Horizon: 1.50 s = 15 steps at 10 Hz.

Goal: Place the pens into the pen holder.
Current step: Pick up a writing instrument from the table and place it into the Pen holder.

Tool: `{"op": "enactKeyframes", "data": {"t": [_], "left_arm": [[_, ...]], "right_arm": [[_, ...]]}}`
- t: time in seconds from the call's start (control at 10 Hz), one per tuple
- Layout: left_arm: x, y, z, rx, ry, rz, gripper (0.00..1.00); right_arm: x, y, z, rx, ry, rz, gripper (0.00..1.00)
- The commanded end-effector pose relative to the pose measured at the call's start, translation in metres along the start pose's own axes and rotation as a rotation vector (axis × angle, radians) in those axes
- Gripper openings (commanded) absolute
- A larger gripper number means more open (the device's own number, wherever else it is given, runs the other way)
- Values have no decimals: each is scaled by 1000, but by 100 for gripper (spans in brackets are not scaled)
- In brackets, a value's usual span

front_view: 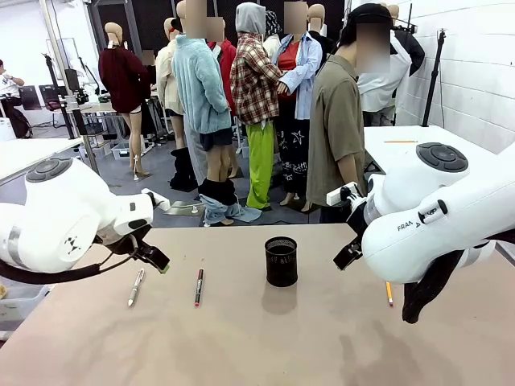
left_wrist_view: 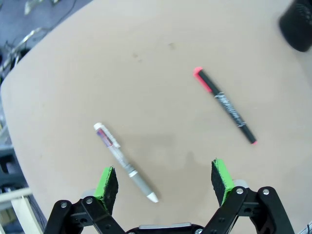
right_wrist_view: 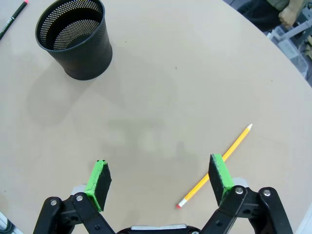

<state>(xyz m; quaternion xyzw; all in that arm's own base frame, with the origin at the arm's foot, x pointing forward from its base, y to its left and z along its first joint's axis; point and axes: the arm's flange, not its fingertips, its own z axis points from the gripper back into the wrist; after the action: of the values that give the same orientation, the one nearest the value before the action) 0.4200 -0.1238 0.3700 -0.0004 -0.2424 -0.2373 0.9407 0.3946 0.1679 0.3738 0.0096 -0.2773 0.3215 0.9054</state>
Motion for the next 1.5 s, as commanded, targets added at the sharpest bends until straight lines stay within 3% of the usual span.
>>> {"op": "enactKeyframes", "data": {"t": [0.0, 0.6, 1.1, 1.2, 1.4], "left_arm": [[18, 7, -9, 38, 97, 136, 100], [43, 50, -74, -6, 346, 330, 100], [32, 63, -105, -41, 453, 386, 100], [30, 63, -101, -44, 447, 384, 95], [28, 60, -94, -39, 445, 374, 56]], "right_arm": [[0, 0, 0, 0, 0, -1, 100], [0, 0, 0, 0, 0, -1, 100], [0, 0, 0, 0, 0, -1, 100], [0, 0, 0, 0, 0, -1, 100], [0, 0, 0, 0, 0, -1, 100]]}}
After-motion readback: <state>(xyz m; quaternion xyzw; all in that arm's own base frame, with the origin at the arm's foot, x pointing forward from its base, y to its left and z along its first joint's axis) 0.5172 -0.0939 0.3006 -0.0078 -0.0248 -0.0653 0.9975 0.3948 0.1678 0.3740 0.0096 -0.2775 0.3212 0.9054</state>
